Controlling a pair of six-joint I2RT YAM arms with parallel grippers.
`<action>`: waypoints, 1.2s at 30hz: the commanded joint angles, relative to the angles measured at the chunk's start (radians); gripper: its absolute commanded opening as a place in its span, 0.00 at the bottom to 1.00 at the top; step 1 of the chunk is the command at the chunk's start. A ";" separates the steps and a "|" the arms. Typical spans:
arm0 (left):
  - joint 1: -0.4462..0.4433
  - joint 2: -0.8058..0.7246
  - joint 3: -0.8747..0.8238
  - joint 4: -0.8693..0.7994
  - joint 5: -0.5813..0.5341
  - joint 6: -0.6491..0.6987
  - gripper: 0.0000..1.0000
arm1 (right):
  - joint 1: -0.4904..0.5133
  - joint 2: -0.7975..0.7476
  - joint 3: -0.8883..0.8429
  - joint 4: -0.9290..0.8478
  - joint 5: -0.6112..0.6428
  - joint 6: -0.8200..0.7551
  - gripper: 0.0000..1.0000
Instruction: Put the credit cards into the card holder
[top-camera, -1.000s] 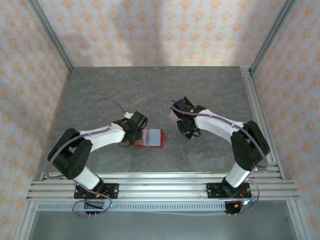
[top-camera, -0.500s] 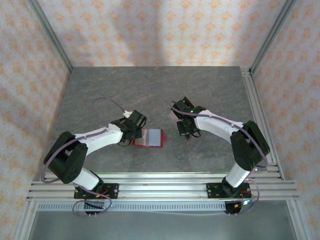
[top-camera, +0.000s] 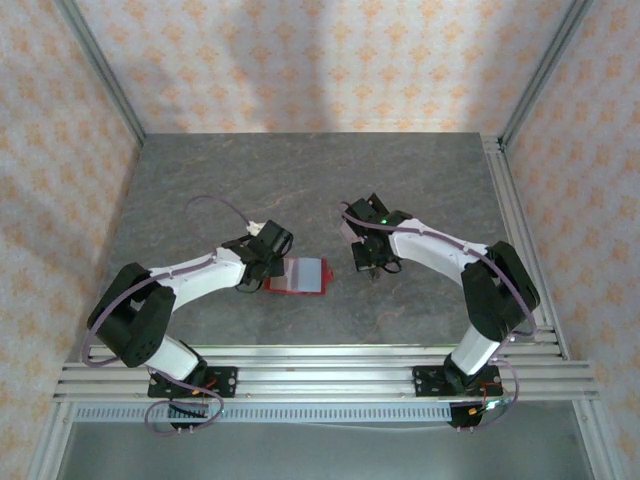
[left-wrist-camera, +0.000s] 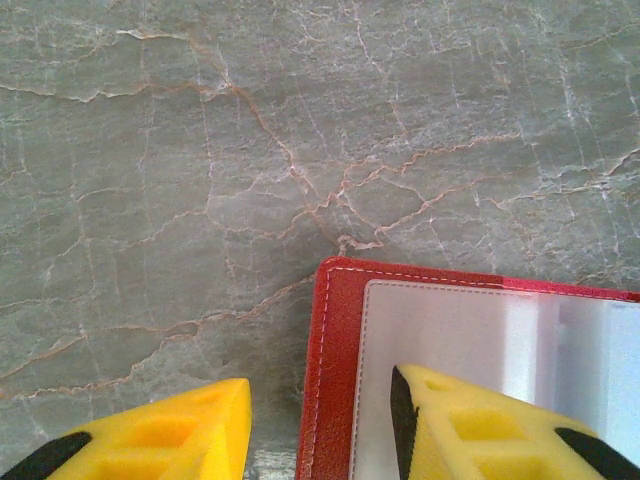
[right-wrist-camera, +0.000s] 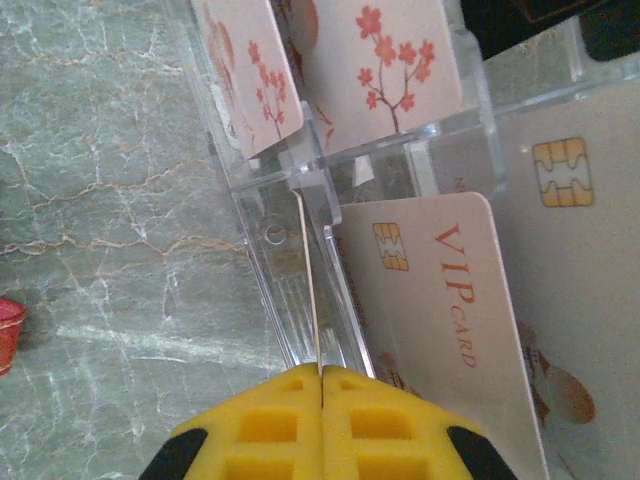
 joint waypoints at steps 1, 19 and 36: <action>0.003 -0.028 0.032 -0.033 -0.011 0.008 0.41 | -0.008 -0.012 0.054 -0.052 -0.010 -0.025 0.00; 0.033 -0.029 0.050 -0.070 -0.028 0.039 0.42 | -0.009 -0.153 0.205 -0.095 -0.125 0.029 0.00; 0.041 -0.018 0.031 -0.047 0.032 0.106 0.42 | 0.019 -0.232 -0.262 0.806 -0.492 0.638 0.00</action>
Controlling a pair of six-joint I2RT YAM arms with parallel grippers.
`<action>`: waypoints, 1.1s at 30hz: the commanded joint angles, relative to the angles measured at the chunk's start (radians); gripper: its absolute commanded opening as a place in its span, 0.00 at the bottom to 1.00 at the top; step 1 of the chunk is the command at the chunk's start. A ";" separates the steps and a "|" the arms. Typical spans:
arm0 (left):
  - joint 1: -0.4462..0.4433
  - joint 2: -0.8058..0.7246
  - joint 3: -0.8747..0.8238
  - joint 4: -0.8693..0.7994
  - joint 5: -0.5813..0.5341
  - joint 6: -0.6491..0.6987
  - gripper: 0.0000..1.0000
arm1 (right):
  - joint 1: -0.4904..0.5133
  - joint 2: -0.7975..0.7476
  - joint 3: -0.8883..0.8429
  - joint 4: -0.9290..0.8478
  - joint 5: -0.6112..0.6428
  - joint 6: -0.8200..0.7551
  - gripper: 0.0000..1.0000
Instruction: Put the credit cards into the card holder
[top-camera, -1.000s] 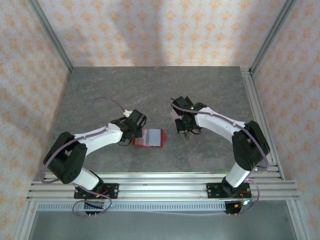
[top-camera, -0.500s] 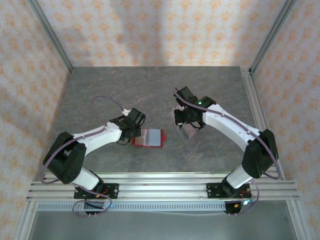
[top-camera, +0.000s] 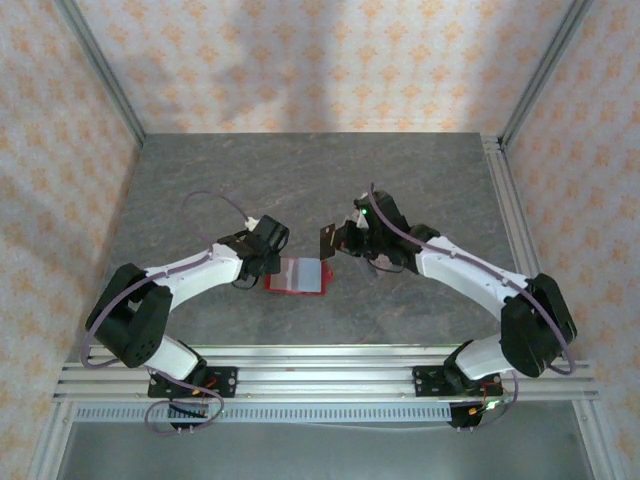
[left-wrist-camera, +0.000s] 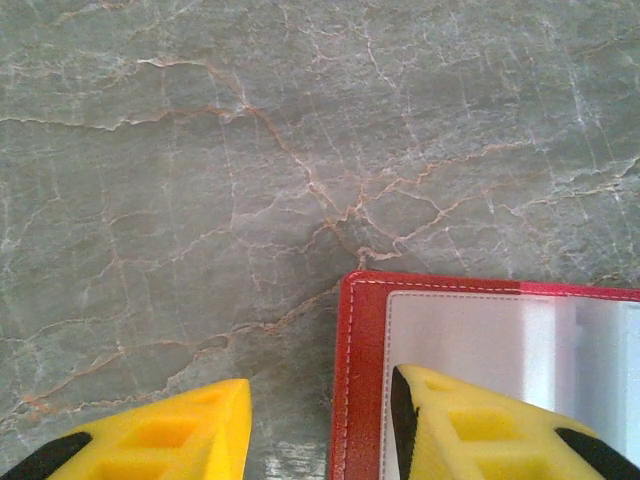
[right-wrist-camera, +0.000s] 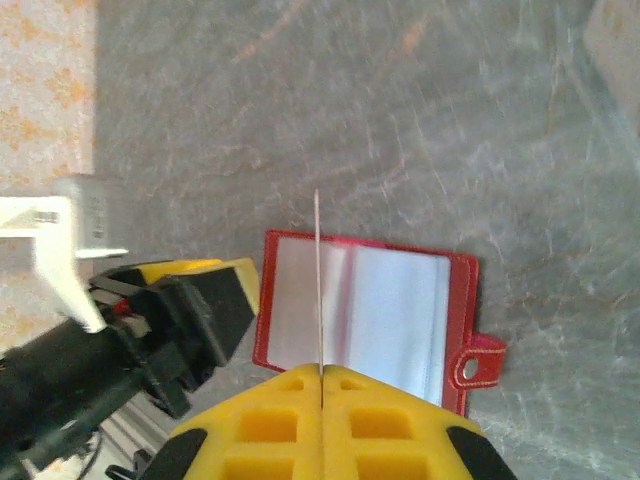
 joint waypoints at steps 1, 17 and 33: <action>0.002 -0.009 0.000 -0.001 0.012 0.025 0.42 | 0.030 0.014 -0.075 0.288 -0.036 0.166 0.00; -0.040 0.015 -0.029 0.003 -0.026 0.046 0.42 | 0.197 0.160 -0.237 0.563 0.102 0.239 0.00; -0.110 0.100 0.057 -0.155 -0.232 0.069 0.43 | 0.197 0.257 -0.320 0.692 0.129 0.207 0.00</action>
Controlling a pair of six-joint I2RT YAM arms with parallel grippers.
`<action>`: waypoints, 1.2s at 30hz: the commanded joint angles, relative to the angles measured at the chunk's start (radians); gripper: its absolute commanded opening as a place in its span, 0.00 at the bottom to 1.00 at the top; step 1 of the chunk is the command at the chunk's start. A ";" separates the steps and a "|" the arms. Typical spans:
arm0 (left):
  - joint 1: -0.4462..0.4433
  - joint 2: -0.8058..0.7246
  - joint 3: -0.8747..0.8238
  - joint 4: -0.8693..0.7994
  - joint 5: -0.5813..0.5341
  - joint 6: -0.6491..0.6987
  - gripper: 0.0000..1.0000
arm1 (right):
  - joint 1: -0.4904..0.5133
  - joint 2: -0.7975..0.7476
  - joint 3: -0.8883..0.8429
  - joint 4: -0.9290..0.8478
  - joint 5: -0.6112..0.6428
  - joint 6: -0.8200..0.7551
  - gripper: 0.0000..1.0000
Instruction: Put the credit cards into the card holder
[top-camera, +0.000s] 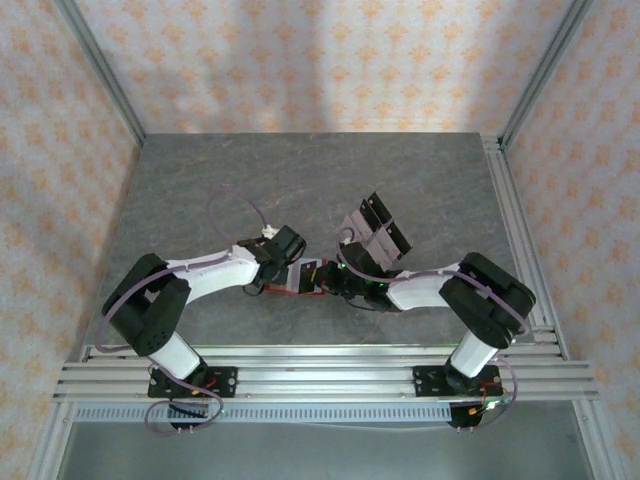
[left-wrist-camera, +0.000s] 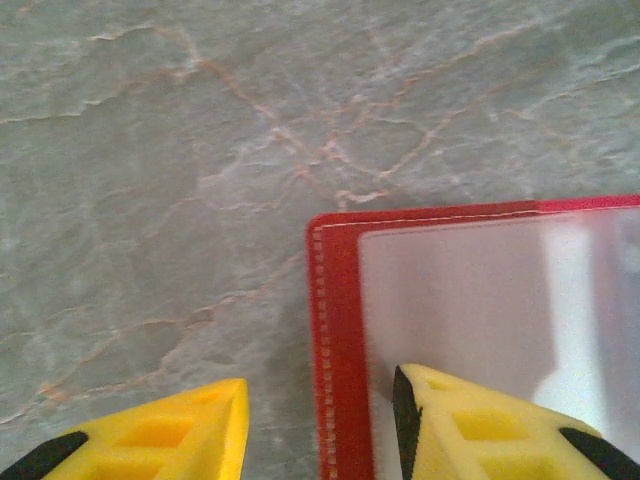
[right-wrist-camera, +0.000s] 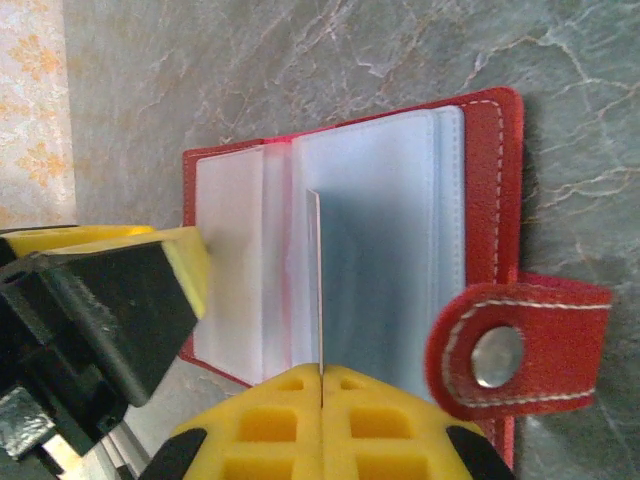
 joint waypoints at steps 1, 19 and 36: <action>-0.003 0.006 0.021 -0.087 -0.101 -0.001 0.43 | 0.005 0.026 -0.020 0.059 0.032 -0.018 0.00; -0.010 -0.088 0.052 -0.092 -0.055 -0.010 0.43 | 0.002 -0.013 -0.018 0.024 0.030 -0.029 0.00; -0.040 0.062 0.065 -0.095 -0.078 0.049 0.42 | -0.014 -0.010 -0.045 0.029 0.035 -0.026 0.00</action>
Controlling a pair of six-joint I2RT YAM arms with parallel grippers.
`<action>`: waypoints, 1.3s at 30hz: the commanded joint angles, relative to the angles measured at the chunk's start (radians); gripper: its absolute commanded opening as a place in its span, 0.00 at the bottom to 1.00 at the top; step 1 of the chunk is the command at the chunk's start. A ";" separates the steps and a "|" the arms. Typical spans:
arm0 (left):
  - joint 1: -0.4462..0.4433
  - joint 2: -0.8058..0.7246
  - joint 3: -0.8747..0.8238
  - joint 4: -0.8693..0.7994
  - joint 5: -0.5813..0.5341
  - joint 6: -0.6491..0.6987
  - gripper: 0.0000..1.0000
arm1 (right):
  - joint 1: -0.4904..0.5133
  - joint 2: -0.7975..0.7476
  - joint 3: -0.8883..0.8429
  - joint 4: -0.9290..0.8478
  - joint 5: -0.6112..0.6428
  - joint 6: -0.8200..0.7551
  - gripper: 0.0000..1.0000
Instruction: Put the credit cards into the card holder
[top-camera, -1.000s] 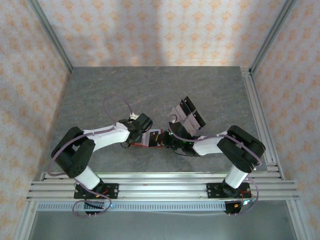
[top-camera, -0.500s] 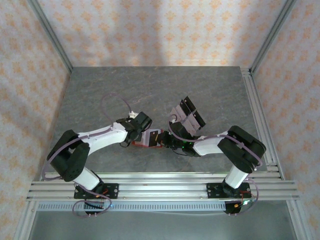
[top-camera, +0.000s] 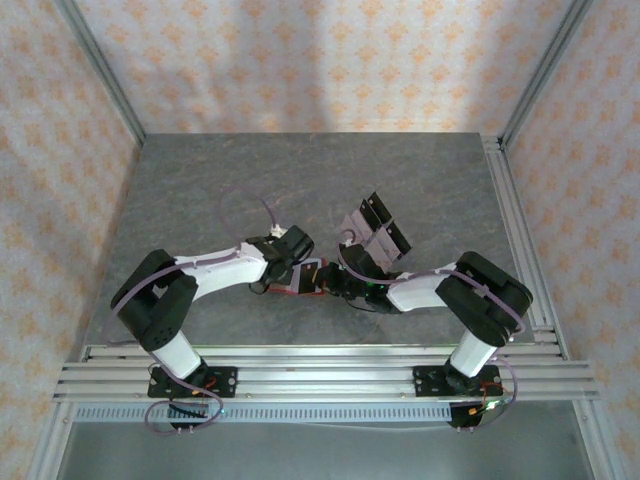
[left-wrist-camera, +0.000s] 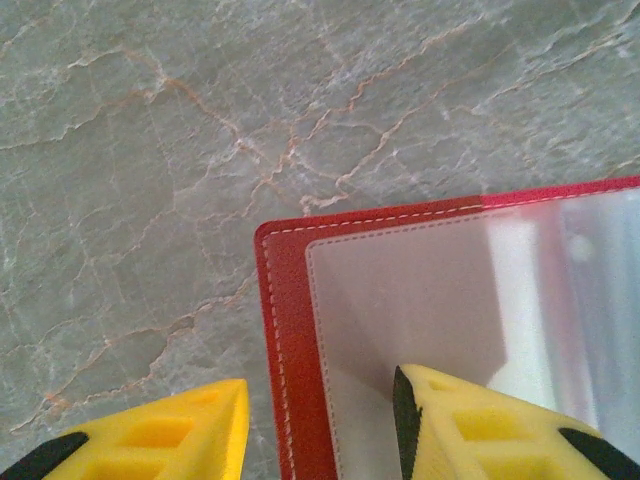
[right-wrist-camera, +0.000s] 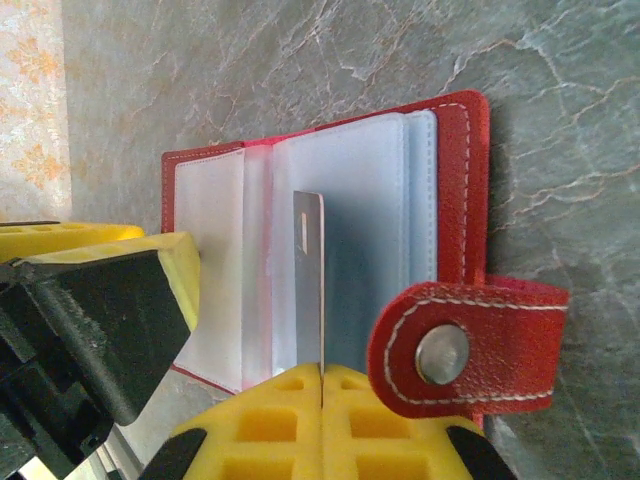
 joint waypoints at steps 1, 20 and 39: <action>-0.004 0.017 0.003 -0.056 -0.067 0.024 0.42 | -0.011 -0.019 -0.026 -0.006 0.026 -0.016 0.00; -0.005 0.060 -0.024 -0.060 -0.080 -0.025 0.42 | -0.022 -0.098 0.042 -0.036 -0.036 -0.015 0.00; -0.005 0.060 -0.021 -0.057 -0.071 -0.034 0.41 | -0.023 0.072 0.119 0.037 -0.071 -0.037 0.00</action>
